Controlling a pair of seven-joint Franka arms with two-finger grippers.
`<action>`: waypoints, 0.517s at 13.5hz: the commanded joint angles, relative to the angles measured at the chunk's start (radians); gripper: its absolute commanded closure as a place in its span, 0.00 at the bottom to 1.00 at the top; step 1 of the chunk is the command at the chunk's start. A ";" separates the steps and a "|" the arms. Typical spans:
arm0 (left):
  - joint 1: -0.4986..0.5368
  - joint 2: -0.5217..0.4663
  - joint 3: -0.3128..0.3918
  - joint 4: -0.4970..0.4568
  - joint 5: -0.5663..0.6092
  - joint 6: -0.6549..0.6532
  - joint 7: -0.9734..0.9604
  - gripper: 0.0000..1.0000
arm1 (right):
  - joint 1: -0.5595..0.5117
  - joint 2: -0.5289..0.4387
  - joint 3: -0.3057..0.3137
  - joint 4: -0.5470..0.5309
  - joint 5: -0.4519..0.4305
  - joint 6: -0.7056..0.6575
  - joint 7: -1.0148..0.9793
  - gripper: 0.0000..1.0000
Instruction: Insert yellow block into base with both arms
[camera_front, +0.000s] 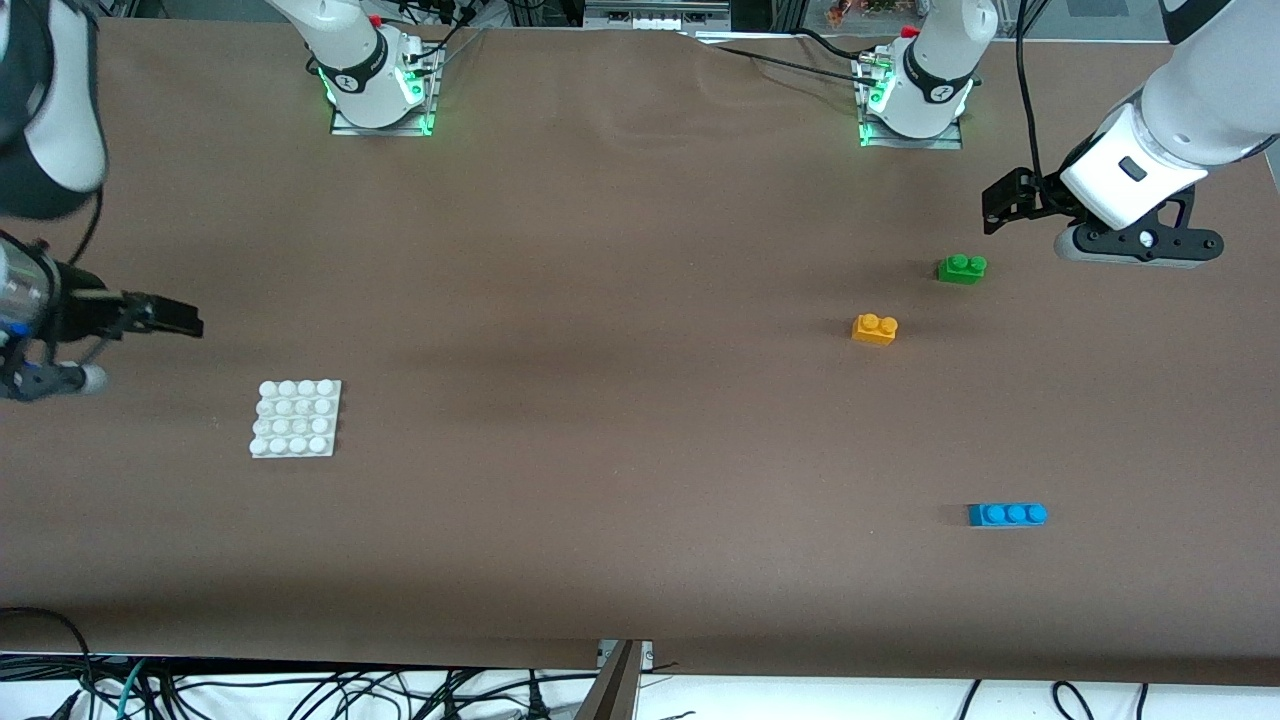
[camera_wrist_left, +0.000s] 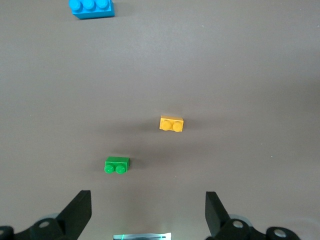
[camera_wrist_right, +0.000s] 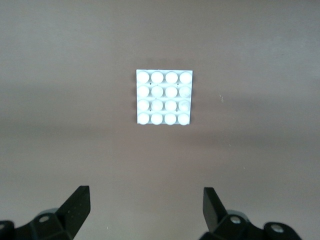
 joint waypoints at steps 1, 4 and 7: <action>0.005 0.016 0.000 0.026 -0.023 -0.022 0.008 0.00 | -0.021 0.081 0.005 0.010 -0.006 0.055 -0.004 0.00; 0.005 0.037 -0.003 0.020 -0.018 -0.010 0.008 0.00 | -0.021 0.182 0.005 0.007 -0.006 0.153 0.002 0.00; 0.005 0.060 -0.008 0.008 -0.018 0.034 0.015 0.00 | -0.033 0.273 0.005 0.002 0.001 0.239 0.004 0.00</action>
